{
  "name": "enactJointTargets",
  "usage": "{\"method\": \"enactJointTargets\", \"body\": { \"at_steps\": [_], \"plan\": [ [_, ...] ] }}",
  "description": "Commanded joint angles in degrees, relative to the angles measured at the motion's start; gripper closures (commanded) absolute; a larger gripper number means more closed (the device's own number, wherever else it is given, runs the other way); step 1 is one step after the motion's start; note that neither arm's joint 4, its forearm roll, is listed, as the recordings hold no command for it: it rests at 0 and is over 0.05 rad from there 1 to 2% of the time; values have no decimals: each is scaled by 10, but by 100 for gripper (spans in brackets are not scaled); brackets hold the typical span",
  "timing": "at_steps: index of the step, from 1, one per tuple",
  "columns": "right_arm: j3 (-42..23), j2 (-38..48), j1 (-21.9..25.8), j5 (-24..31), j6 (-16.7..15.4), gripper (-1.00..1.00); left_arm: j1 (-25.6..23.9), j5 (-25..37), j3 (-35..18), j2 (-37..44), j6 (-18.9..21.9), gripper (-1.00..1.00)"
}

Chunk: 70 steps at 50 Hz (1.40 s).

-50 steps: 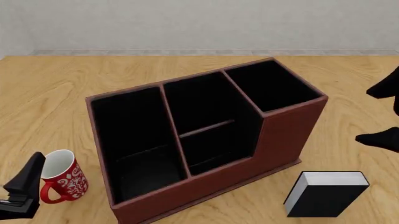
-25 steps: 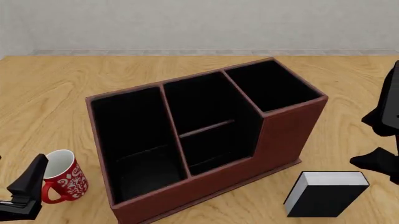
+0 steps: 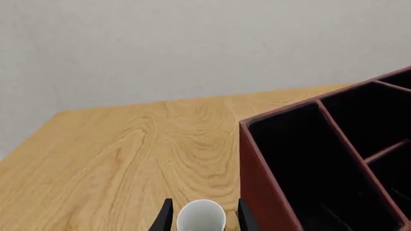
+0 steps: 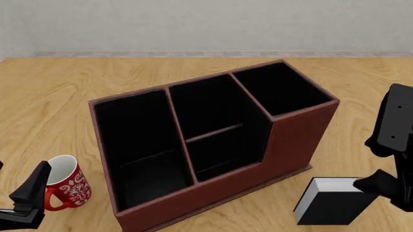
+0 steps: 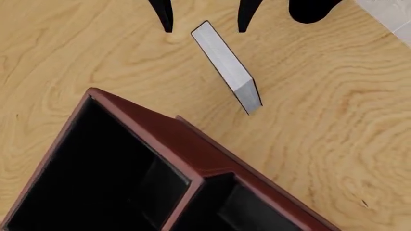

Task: Pick up the book and place it in the right compartment of the caddy.

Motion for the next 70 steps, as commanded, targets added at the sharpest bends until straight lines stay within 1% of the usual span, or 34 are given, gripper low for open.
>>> {"method": "enactJointTargets", "body": {
  "at_steps": [1,4,8,18,19,23,24,26,28,32,34,37,39,42,43,44,46,51,52,55,56,57,58,59,60,66,68,70],
  "plan": [
    [10,12,24,0,31,-100,-2,4,2,0,4,-100],
    [13,14,20,0,28,-100,-1,4,1,0,3,-100],
    [10,22,33,0,46,-100,0,5,1,0,3,-100],
    [17,35,49,0,68,-100,2,4,2,2,6,-100],
    [17,38,62,0,83,-100,2,4,3,2,6,-100],
    [20,40,60,0,84,-100,1,5,3,2,7,-100],
    [23,41,64,0,91,-100,2,5,3,3,7,-100],
    [24,41,57,0,84,-100,3,5,3,3,8,-100],
    [23,43,65,0,95,-100,3,6,3,2,7,-100],
    [28,41,67,0,98,-100,3,8,4,1,7,-100],
    [31,39,60,0,91,-100,2,8,3,1,7,-100],
    [23,41,62,0,95,-100,1,8,3,2,8,-100],
    [26,39,51,0,83,-100,1,7,3,2,8,-100],
    [25,41,53,0,86,-100,0,8,4,2,8,-100],
    [22,41,47,0,80,-100,0,10,4,1,8,-100],
    [26,42,50,0,83,-100,-1,11,4,1,8,-100],
    [22,43,44,0,77,-100,2,12,4,0,9,-100],
    [14,52,49,0,82,-100,2,16,4,-1,10,-100],
    [17,56,59,0,94,-100,2,16,4,-1,10,-100],
    [13,57,53,0,88,-100,3,16,4,-1,10,-100],
    [18,59,57,0,93,-100,2,18,4,-1,9,-100],
    [19,59,53,0,89,-100,2,19,4,-1,11,-100],
    [18,60,42,0,77,-100,2,20,4,-1,11,-100],
    [17,61,45,0,80,-100,1,21,4,-1,10,-100],
    [13,65,56,0,96,-100,1,21,4,-1,10,-100],
    [11,71,45,0,89,-100,2,21,4,-1,10,-100],
    [9,74,54,0,103,-100,2,22,4,-1,10,-100],
    [10,75,60,-1,109,-100,2,22,4,-1,10,-100]
  ]
}}
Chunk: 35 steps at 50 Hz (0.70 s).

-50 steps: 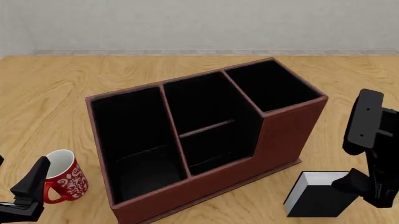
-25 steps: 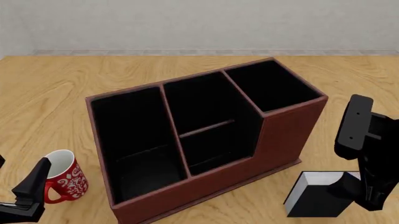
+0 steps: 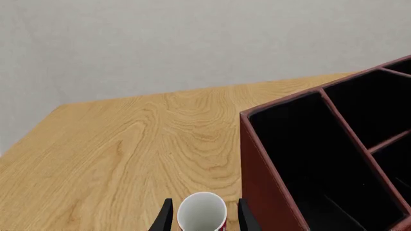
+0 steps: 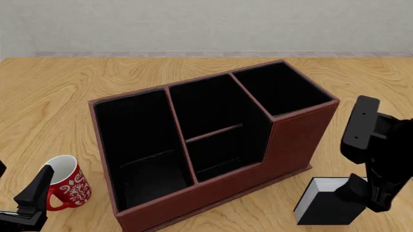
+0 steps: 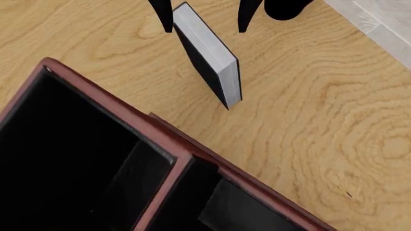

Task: Pick up the book and place it in the right compartment of the caddy.

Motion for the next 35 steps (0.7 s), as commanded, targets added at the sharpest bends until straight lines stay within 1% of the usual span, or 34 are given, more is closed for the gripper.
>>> {"method": "enactJointTargets", "body": {
  "at_steps": [1,3,6,7,8,10,12,13,14,16,19,23,24,25,28,33,35],
  "plan": [
    [-4,11,6,-1,15,-100,2,3,0,0,0,-100],
    [3,11,12,-1,24,-100,2,3,0,1,0,-100],
    [11,9,-6,-2,5,-100,4,5,0,0,-1,-100],
    [13,9,-6,-2,5,-100,4,5,0,0,0,-100],
    [13,9,3,-4,15,-100,4,5,0,0,-2,-100],
    [17,11,9,-11,22,-100,2,5,0,1,-1,-100],
    [23,15,4,-22,17,-100,0,4,0,1,-2,-100],
    [23,17,14,-24,30,-100,1,4,0,1,-2,-100],
    [25,18,15,-27,33,-100,1,4,0,1,-2,-100],
    [30,20,11,-32,29,-100,1,4,0,1,-2,-100],
    [30,23,14,-39,36,-100,4,5,0,0,-1,-100],
    [43,23,10,-49,32,-100,7,6,0,0,-1,-100],
    [42,25,16,-54,41,-100,7,6,0,0,-1,-100],
    [43,27,15,-57,42,-100,7,6,0,0,-1,-100],
    [53,29,9,-69,36,-100,8,6,0,0,-2,-100],
    [61,33,20,-81,48,-100,9,7,0,0,-1,-100],
    [67,35,9,-86,35,-100,9,6,0,0,0,-100]
  ]
}}
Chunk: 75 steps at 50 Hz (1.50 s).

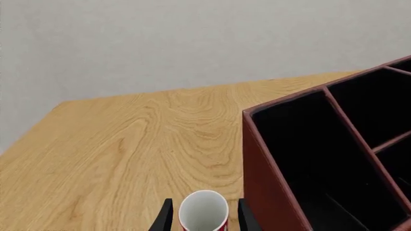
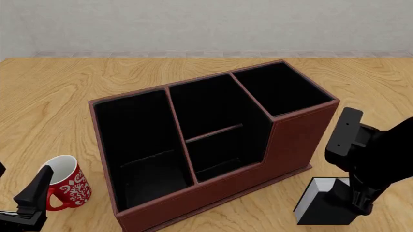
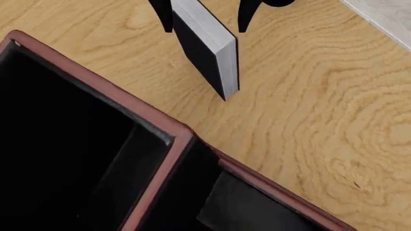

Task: Pick up the book and place it in the right compartment of the caddy.

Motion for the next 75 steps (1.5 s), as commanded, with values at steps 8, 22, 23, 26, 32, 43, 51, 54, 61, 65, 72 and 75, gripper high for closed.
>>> {"method": "enactJointTargets", "body": {
  "at_steps": [8,22,23,26,32,43,51,54,61,65,72,75],
  "plan": [
    [37,12,4,-43,10,-100,7,1,0,0,1,-100],
    [65,15,1,-70,14,-100,7,4,0,0,3,-100],
    [64,17,0,-73,15,-100,7,4,0,0,3,-100],
    [66,16,8,-74,24,-100,8,3,0,0,4,-100],
    [70,16,5,-78,25,-100,8,4,0,0,4,-100],
    [63,-3,0,-54,28,100,9,2,0,0,3,-100],
    [59,-19,5,-33,39,100,7,1,0,0,2,-100],
    [45,-27,-1,-16,35,100,5,-2,0,0,3,-100],
    [33,-56,-13,22,34,100,3,-4,0,0,1,-100],
    [26,-68,-21,36,30,100,0,-3,0,0,0,-100],
    [1,-84,-33,59,29,100,-4,-4,0,0,-5,-100],
    [-4,-85,-44,58,23,100,-3,-6,0,0,-6,-100]
  ]
}}
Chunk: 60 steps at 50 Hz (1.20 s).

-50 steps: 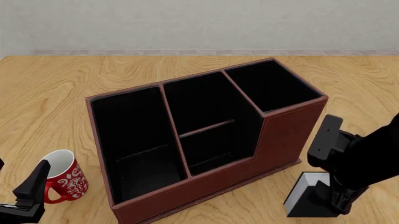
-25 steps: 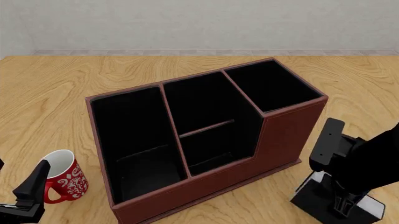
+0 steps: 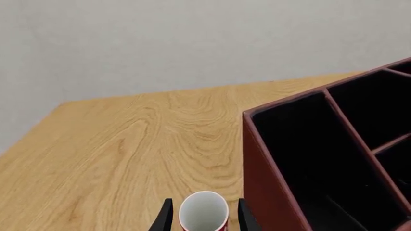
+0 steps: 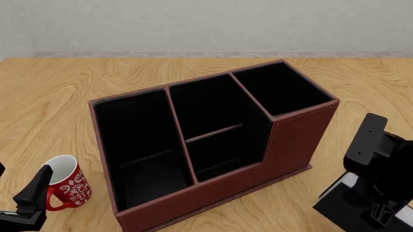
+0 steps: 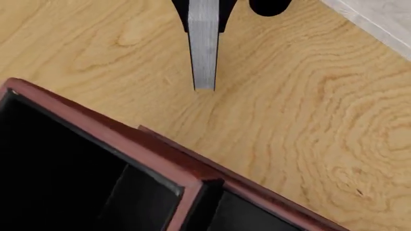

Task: Pick up the book and place it in the right compartment of the caddy.

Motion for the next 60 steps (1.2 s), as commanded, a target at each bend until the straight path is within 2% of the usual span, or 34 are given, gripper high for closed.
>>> {"method": "enactJointTargets", "body": {
  "at_steps": [1,5,6,13,26,28,29,35,36,38,49,53,58,60],
  "plan": [
    [-30,-24,-21,25,6,100,-4,-2,0,0,-4,-100],
    [-56,-25,-40,25,-3,100,-4,-5,0,0,-6,-100],
    [-66,-23,-31,25,12,100,-4,-6,0,0,-6,-100],
    [-93,-26,-51,26,4,100,-10,-9,0,0,-10,-100],
    [-104,-37,-86,26,-15,100,-16,-14,0,0,-16,-100],
    [-105,-38,-84,26,-9,100,-16,-15,0,0,-16,-100],
    [-106,-39,-91,26,-19,100,-16,-15,0,0,-16,-100],
    [-111,-43,-101,26,-21,100,-16,-18,0,0,-17,-100],
    [-109,-46,-111,26,-36,100,-17,-18,0,0,-17,-100],
    [-115,-46,-111,26,-28,100,-16,-19,0,0,-17,-100],
    [-150,-45,-136,26,-44,100,-19,-25,0,0,-17,-100],
    [-169,-44,-163,26,-60,100,-19,-25,0,0,-16,-100],
    [-211,-38,-179,26,-58,100,-21,-25,0,0,-15,-100],
    [-222,-36,-195,26,-74,100,-21,-26,0,0,-15,-100]
  ]
}}
